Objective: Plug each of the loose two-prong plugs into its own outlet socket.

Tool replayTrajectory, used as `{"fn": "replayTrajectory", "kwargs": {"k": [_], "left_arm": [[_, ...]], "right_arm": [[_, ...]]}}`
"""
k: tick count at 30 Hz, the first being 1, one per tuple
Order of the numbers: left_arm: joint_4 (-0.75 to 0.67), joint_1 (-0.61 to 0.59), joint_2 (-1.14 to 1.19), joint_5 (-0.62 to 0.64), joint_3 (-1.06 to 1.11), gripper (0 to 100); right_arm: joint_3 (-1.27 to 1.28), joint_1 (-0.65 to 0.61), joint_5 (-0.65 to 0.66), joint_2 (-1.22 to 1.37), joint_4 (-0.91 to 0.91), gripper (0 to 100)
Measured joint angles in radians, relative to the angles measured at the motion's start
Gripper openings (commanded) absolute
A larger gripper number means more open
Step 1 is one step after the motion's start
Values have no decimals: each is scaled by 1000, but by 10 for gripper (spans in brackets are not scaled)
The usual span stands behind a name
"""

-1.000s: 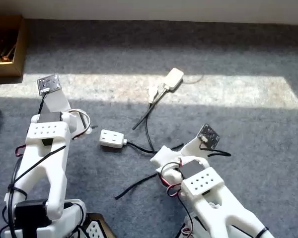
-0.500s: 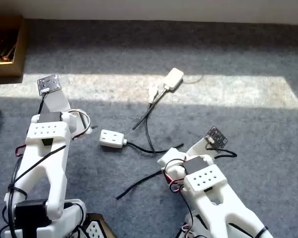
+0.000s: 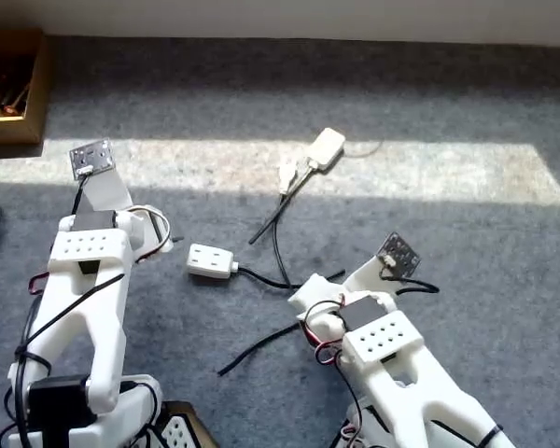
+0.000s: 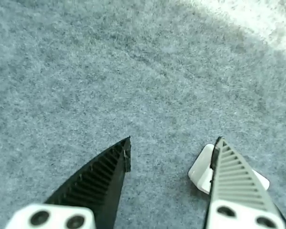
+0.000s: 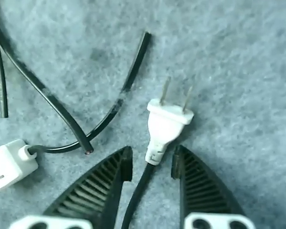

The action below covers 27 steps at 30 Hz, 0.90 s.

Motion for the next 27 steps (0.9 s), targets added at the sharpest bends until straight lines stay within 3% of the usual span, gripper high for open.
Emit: {"fn": "replayTrajectory", "kwargs": {"k": [9, 21, 27], "left_arm": [[0, 11, -2, 0, 9, 277], [0, 15, -3, 0, 15, 277], [0, 15, -3, 0, 15, 277]], "right_arm": [[37, 0, 0, 32, -80, 142], [-69, 52, -2, 301, -91, 141], [-95, 78, -3, 408, -91, 46]]}}
